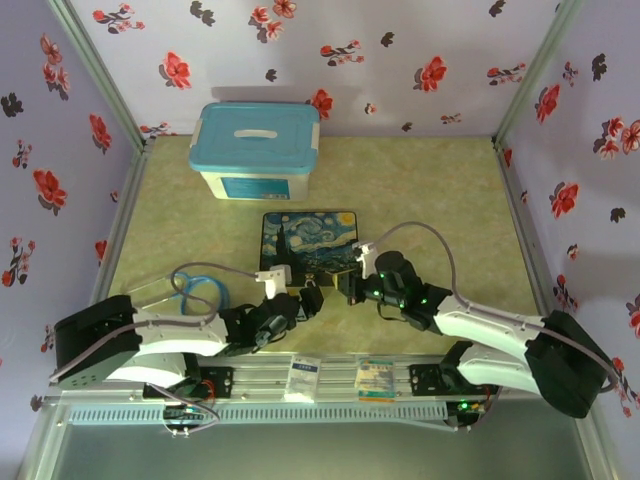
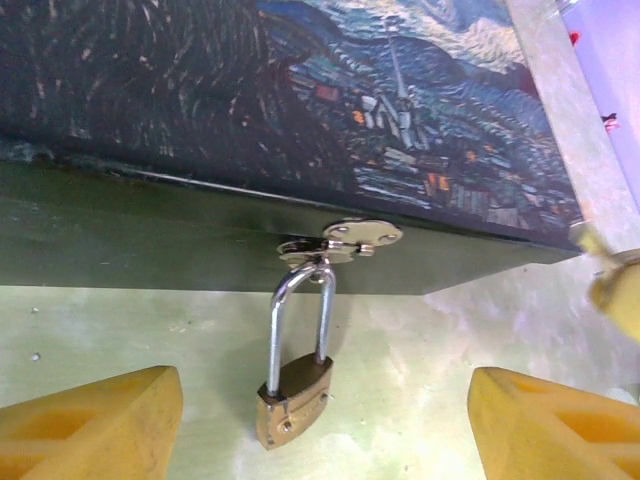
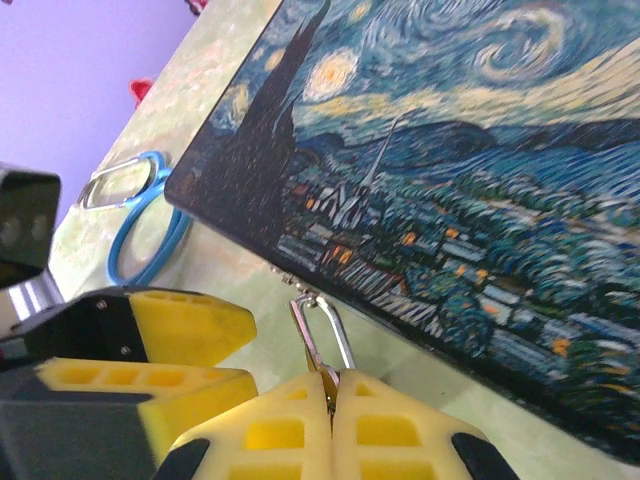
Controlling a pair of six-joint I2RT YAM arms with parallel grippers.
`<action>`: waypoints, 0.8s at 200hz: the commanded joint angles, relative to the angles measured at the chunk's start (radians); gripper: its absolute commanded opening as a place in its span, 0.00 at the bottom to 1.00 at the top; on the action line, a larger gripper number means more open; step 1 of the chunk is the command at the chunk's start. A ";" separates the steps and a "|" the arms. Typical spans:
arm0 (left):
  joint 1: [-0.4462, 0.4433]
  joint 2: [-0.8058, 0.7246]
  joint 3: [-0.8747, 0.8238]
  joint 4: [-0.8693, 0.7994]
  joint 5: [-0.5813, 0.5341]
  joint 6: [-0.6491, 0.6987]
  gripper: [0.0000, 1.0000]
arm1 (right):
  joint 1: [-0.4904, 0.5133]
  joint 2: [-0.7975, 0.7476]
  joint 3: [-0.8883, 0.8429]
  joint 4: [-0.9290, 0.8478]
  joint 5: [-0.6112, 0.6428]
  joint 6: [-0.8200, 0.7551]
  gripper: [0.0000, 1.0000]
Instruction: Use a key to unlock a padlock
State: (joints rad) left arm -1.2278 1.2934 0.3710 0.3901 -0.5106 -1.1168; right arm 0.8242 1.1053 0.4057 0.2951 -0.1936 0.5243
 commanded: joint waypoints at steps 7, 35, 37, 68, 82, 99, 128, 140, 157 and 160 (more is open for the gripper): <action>0.027 0.042 0.006 0.088 0.032 0.042 0.74 | -0.016 -0.075 -0.023 0.028 0.071 0.011 0.00; 0.057 0.115 0.043 0.118 0.147 0.103 0.75 | -0.026 -0.114 -0.033 0.009 0.088 0.009 0.00; 0.058 0.120 0.043 0.124 0.154 0.103 0.75 | -0.027 -0.116 -0.033 0.008 0.088 0.009 0.00; 0.075 0.165 0.087 0.060 0.196 0.134 0.71 | -0.029 -0.190 -0.056 -0.016 0.091 0.015 0.00; 0.075 0.193 0.090 0.075 0.213 0.140 0.69 | -0.029 -0.226 -0.065 -0.044 0.101 0.011 0.00; 0.074 0.235 0.094 0.103 0.230 0.138 0.66 | -0.029 -0.251 -0.073 -0.069 0.105 0.008 0.00; 0.071 0.287 0.140 0.060 0.231 0.143 0.60 | -0.029 -0.284 -0.101 -0.070 0.103 0.019 0.00; 0.067 0.298 0.165 0.008 0.209 0.135 0.59 | -0.029 -0.299 -0.111 -0.075 0.107 0.027 0.00; 0.065 0.323 0.169 0.020 0.197 0.106 0.53 | -0.029 -0.320 -0.121 -0.086 0.115 0.033 0.00; 0.065 0.327 0.168 0.023 0.196 0.100 0.51 | -0.029 -0.321 -0.122 -0.088 0.116 0.034 0.00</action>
State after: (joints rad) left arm -1.1584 1.5860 0.5171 0.4473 -0.2947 -1.0008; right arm 0.8028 0.8169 0.3000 0.2207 -0.1040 0.5350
